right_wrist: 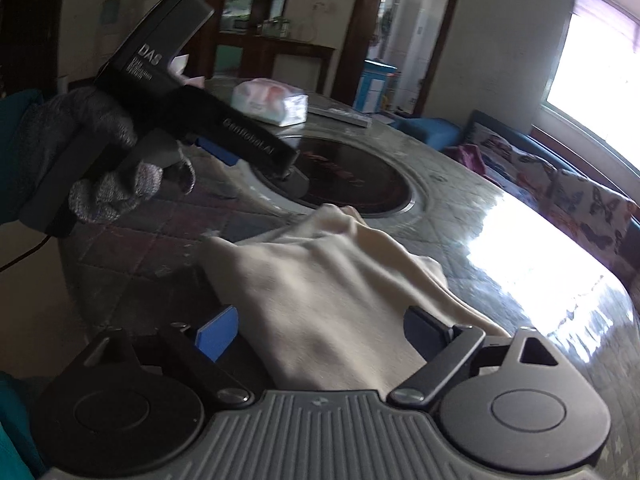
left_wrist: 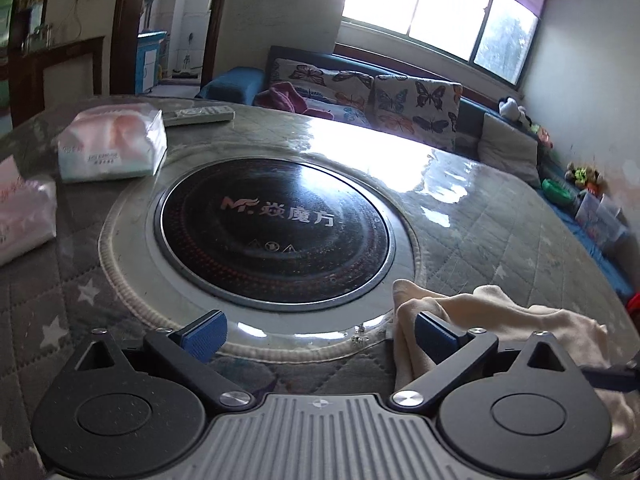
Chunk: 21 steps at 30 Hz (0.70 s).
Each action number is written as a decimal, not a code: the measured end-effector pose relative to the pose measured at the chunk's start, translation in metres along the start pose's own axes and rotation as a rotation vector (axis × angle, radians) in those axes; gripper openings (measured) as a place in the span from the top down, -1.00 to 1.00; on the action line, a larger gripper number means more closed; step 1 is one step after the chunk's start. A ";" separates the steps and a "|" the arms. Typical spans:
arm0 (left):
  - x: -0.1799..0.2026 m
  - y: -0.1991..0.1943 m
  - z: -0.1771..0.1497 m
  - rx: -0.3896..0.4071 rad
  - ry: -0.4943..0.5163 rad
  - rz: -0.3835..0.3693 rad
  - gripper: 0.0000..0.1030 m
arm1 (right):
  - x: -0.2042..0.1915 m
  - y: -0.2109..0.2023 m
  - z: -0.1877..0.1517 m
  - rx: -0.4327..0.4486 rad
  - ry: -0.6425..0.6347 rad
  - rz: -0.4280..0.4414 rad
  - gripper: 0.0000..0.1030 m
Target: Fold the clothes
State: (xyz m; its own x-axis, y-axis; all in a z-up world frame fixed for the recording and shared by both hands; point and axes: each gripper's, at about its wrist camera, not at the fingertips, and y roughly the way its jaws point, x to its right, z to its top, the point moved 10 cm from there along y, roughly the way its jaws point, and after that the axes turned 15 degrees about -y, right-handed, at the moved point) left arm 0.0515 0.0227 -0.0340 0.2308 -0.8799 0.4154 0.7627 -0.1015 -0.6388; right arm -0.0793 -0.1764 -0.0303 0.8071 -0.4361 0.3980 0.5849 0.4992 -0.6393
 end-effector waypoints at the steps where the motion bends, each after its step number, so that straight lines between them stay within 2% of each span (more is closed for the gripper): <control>1: -0.002 -0.001 -0.001 -0.007 -0.012 -0.006 -0.84 | -0.006 0.003 0.005 0.001 -0.027 0.014 -0.65; 5: -0.005 -0.004 -0.007 -0.035 -0.048 -0.038 -0.58 | -0.023 0.014 0.016 0.004 -0.099 0.050 -0.51; 7: -0.005 -0.004 -0.011 -0.053 -0.065 -0.058 -0.48 | -0.030 0.019 0.020 0.003 -0.131 0.066 -0.25; 9: -0.004 -0.005 -0.015 -0.073 -0.088 -0.084 -0.47 | -0.036 0.025 0.024 -0.001 -0.152 0.084 -0.23; 14: 0.001 -0.008 -0.023 -0.105 -0.140 -0.139 -0.48 | -0.046 0.036 0.026 -0.012 -0.207 0.083 0.03; 16: 0.001 -0.008 -0.023 -0.112 -0.170 -0.156 -0.51 | -0.043 0.038 0.027 -0.010 -0.202 0.068 0.30; 17: 0.001 -0.008 -0.023 -0.118 -0.192 -0.167 -0.53 | -0.041 0.038 0.028 -0.003 -0.185 0.069 0.37; 19: 0.002 -0.007 -0.023 -0.129 -0.241 -0.189 -0.62 | -0.034 0.036 0.029 0.013 -0.143 0.074 0.70; 21: 0.004 -0.006 -0.023 -0.137 -0.278 -0.203 -0.68 | -0.026 0.032 0.030 0.033 -0.090 0.090 0.76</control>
State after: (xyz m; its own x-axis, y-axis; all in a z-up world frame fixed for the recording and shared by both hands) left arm 0.0336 0.0092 -0.0436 0.2523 -0.6777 0.6907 0.7260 -0.3394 -0.5982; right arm -0.0792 -0.1263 -0.0410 0.8595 -0.3203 0.3984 0.5110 0.5584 -0.6535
